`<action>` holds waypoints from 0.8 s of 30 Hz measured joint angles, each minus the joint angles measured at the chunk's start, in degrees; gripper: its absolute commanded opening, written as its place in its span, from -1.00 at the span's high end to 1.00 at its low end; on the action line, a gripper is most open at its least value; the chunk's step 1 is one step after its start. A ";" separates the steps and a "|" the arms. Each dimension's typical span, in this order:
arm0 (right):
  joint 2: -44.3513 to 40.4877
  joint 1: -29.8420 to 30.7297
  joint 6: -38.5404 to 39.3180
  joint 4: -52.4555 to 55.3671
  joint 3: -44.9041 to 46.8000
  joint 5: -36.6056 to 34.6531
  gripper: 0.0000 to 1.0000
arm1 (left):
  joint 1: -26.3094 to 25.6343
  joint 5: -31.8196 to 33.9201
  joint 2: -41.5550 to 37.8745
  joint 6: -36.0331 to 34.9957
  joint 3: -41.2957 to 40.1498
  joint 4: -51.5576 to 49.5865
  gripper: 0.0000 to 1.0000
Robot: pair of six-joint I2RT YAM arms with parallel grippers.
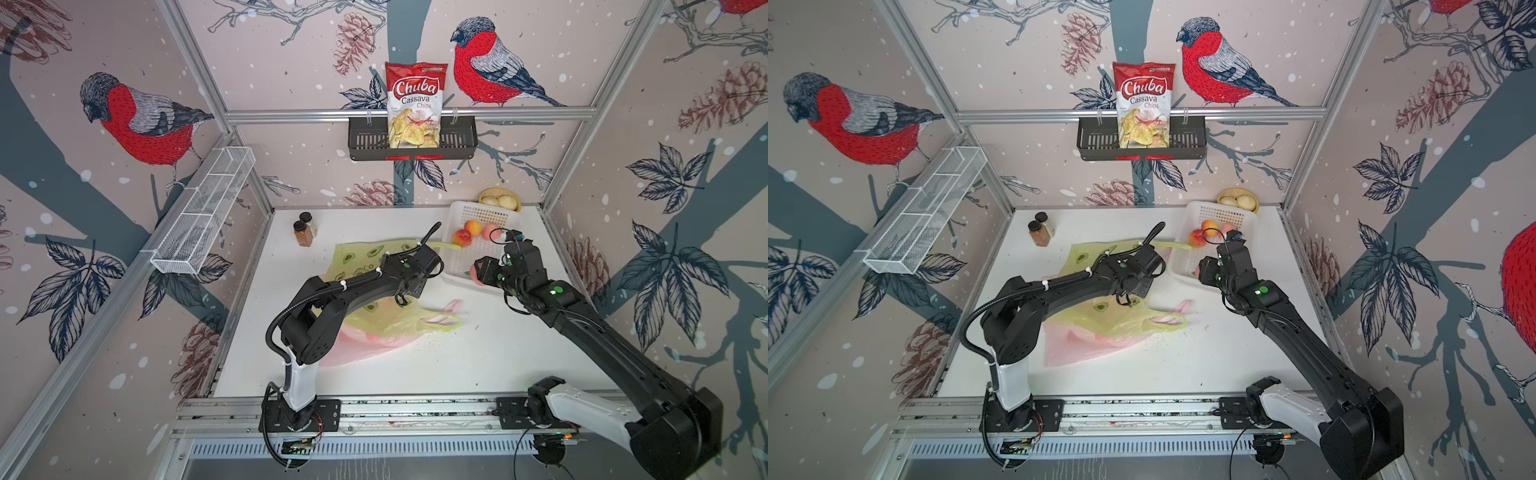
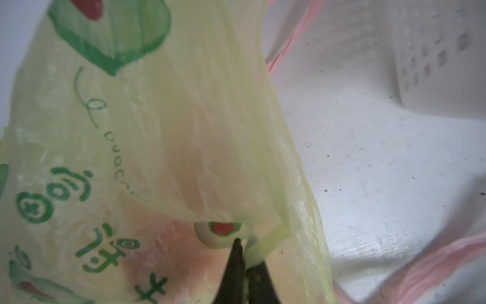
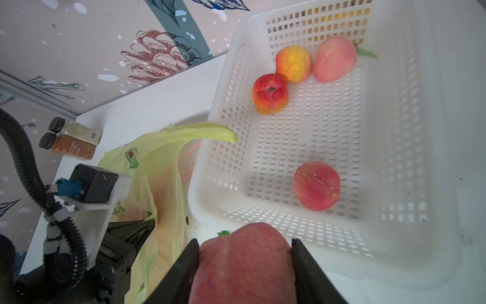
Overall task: Place the peach into a plastic bag & tie a knot
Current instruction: Pick up the plastic bag at the center of the board, then place the peach in the plastic bag.
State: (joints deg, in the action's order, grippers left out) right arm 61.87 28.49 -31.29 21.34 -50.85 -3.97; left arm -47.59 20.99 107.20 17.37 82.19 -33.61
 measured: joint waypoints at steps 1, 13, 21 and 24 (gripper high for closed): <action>0.20 0.87 -0.33 -0.74 0.20 1.07 0.16 | 0.09 -0.28 -1.88 -0.20 0.13 -0.07 1.00; 15.98 11.58 -5.16 -12.46 -10.91 8.87 0.15 | 7.63 -21.77 -21.27 0.46 -2.19 2.89 1.00; 25.33 13.55 -6.88 -13.51 -19.89 12.00 -0.27 | 16.41 -39.74 -30.86 8.98 -9.44 16.61 1.00; 27.30 13.88 -7.61 -13.53 -21.88 13.97 -0.54 | 20.94 -46.90 -32.41 15.32 -16.81 24.74 1.00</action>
State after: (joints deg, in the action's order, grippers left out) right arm 89.17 42.37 -38.89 7.81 -72.73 10.00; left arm -26.65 -25.91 74.78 32.69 65.39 -8.86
